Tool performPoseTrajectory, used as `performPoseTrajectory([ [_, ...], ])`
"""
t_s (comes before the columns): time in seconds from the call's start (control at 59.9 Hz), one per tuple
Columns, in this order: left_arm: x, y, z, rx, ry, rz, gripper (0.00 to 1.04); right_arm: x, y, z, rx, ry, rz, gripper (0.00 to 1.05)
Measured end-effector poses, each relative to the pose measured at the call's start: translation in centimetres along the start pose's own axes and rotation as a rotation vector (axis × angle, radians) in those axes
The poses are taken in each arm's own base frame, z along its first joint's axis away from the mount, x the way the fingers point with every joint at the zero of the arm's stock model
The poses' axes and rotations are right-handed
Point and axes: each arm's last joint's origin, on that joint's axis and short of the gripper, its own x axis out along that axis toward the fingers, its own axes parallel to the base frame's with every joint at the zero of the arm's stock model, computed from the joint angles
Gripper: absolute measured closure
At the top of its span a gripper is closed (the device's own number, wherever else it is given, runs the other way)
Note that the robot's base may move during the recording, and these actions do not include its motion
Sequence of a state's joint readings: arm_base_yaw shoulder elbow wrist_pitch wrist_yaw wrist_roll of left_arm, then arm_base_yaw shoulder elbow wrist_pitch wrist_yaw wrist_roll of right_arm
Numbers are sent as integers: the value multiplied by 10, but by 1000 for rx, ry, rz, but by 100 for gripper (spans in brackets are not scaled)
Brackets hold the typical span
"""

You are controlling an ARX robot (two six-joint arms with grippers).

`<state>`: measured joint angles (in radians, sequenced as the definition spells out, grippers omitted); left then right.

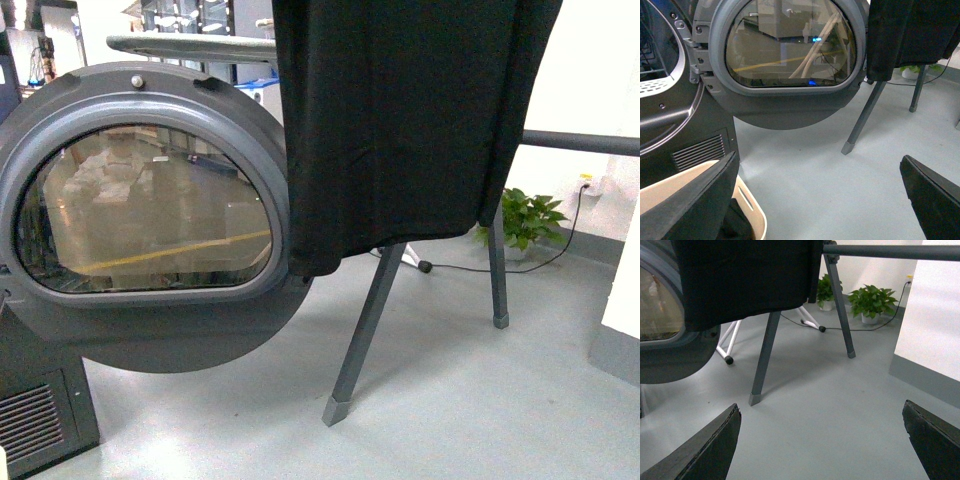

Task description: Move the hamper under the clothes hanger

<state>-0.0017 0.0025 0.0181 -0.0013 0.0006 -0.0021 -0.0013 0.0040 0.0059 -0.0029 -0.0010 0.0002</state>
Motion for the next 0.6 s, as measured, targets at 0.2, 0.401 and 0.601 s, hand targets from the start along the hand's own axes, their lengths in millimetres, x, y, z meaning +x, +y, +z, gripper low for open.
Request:
performPoseTrajectory([
  [0.2, 0, 0, 0, 0, -1, -2, 7, 0, 0, 0, 0, 0, -4, 8],
  [0.401, 0, 0, 0, 0, -1, 3, 7, 0, 0, 0, 0, 0, 3, 8],
  [0.601, 0, 0, 0, 0, -3, 4, 7, 0, 0, 0, 0, 0, 5, 8],
])
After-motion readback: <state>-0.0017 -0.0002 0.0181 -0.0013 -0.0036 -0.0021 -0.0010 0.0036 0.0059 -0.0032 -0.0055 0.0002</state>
